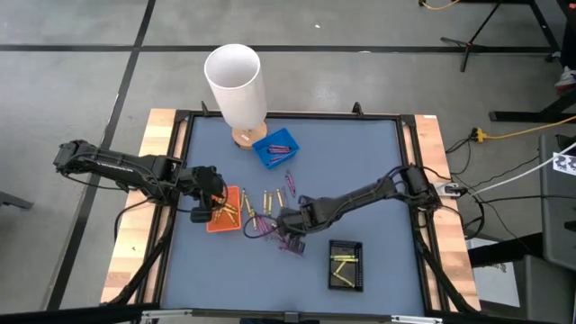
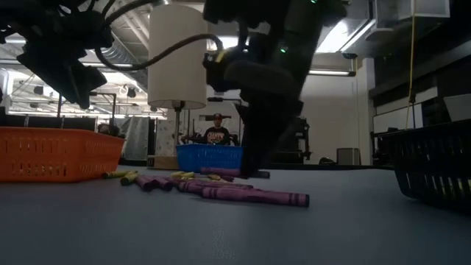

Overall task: Sort crayons
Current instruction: Put the violet crayon into the blue bin

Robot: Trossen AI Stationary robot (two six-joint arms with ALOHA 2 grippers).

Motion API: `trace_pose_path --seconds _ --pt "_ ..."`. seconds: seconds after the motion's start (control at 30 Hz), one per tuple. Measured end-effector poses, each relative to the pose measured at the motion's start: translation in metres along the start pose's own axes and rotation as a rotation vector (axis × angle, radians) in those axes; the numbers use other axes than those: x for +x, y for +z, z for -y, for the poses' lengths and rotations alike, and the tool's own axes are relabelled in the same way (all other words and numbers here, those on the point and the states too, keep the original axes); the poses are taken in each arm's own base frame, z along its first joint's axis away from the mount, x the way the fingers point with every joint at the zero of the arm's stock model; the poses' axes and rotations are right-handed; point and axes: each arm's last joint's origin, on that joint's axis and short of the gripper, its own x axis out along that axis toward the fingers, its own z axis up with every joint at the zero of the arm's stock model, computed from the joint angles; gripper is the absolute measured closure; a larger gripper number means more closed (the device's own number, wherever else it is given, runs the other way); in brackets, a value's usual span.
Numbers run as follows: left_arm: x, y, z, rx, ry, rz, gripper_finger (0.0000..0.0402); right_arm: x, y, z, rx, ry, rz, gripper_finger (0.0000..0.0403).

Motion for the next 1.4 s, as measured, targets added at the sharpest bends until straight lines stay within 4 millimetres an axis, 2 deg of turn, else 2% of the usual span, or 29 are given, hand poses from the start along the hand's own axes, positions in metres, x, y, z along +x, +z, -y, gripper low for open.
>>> trace_pose_path --seconds 0.17,0.37,0.5,0.7,0.9,1.1,1.23,1.4 --pt "0.000 0.000 0.000 0.000 0.016 0.004 0.0271 -0.011 0.016 0.010 -0.020 -0.008 0.007 0.0380" --pt "0.000 0.000 0.000 0.000 0.017 0.004 0.0271 -0.027 0.043 0.035 -0.062 -0.084 0.062 0.0380" --pt "0.000 0.000 0.000 0.000 0.017 0.004 0.0271 -0.036 0.062 0.059 -0.076 -0.156 0.113 0.0380" --pt "0.000 0.000 0.000 0.000 0.017 0.005 0.0271 -0.039 0.080 0.108 -0.076 -0.259 0.137 0.0379" --pt "0.000 0.000 -0.001 0.000 0.017 0.004 0.0271 -0.039 0.089 0.160 -0.061 -0.310 0.134 0.0379" --pt "0.000 0.000 0.000 0.000 0.017 0.004 0.0271 -0.041 0.095 0.200 0.012 -0.331 0.169 0.0379" --pt "0.000 0.000 0.000 0.000 0.017 0.004 0.0271 -0.042 0.097 0.217 0.047 -0.291 0.189 0.0379" --pt "0.000 0.000 -0.001 -0.001 0.017 0.004 0.0271 -0.042 0.097 0.223 0.058 -0.243 0.188 0.0379"
